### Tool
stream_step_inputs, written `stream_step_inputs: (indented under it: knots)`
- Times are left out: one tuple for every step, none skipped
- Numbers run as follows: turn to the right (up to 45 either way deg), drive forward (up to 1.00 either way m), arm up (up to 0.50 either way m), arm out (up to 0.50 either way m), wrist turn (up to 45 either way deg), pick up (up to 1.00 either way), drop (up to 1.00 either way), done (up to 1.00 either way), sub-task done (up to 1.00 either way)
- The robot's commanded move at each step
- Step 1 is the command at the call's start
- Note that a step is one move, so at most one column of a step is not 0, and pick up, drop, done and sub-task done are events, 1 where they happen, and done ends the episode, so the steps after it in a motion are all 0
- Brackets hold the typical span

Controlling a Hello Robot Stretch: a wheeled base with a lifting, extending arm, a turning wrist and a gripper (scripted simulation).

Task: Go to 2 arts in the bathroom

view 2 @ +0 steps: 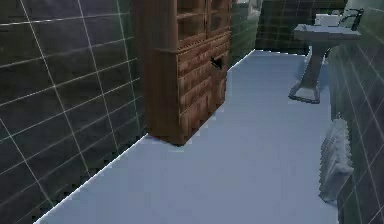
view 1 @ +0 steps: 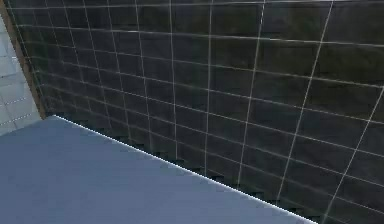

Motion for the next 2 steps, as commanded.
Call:
stream_step_inputs:
  knots:
    - [24.0, 0.0, 0.0, 0.0, 0.0, 0.0, 0.0, 0.0, 0.0]
    - [0.0, 0.05, 0.0, 0.0, 0.0, 0.0, 0.0, 0.0, 0.0]
